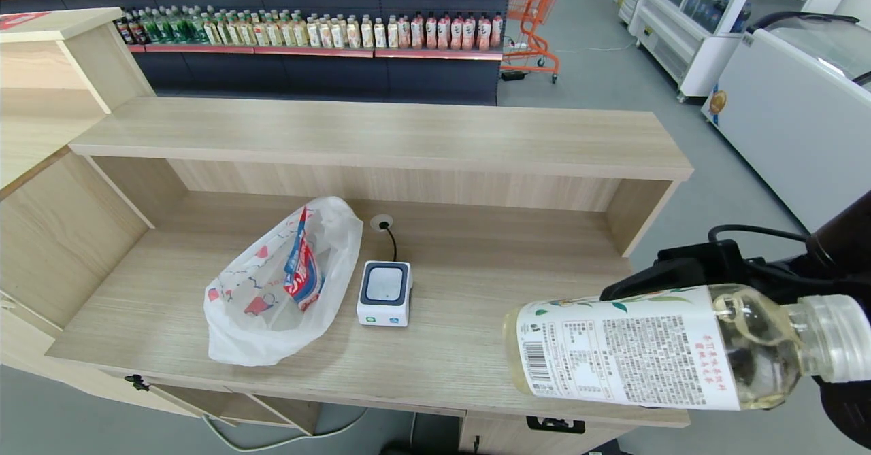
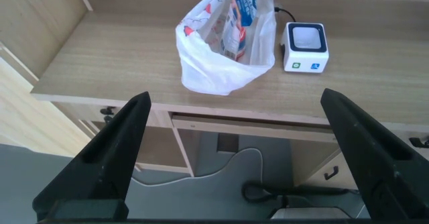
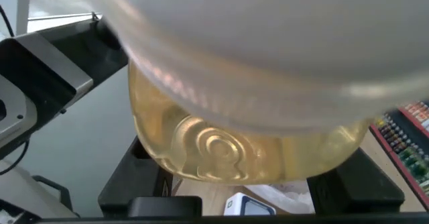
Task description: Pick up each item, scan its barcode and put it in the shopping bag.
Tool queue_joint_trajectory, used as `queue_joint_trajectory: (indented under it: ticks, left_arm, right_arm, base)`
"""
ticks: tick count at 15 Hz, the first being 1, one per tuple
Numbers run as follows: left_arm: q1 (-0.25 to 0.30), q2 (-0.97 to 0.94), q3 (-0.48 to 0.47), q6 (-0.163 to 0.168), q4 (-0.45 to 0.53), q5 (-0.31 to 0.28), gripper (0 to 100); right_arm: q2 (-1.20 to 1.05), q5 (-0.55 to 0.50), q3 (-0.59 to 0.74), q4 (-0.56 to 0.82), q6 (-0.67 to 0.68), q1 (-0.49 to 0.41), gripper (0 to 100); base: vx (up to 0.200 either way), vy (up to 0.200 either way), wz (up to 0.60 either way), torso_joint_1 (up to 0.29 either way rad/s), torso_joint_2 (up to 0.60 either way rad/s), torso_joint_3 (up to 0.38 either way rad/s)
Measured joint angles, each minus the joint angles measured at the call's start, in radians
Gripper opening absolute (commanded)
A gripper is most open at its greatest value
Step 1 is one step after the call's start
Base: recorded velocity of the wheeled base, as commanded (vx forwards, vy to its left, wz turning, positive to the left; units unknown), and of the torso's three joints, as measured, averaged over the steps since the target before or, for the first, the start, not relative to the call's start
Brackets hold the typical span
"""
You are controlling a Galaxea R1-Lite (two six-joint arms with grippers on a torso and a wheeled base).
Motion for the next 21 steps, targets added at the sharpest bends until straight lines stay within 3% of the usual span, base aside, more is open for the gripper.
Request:
queue_joint_trajectory:
  ticks: [21]
  left_arm:
    - [0.000,0.000,0.000,0.000,0.000,0.000,100]
  right_arm:
    - [0.024,0.001,0.001,0.000,-0.061,-0.007,0]
  base:
    - [0.000,0.000,0.00,0.000,0.00,0.000]
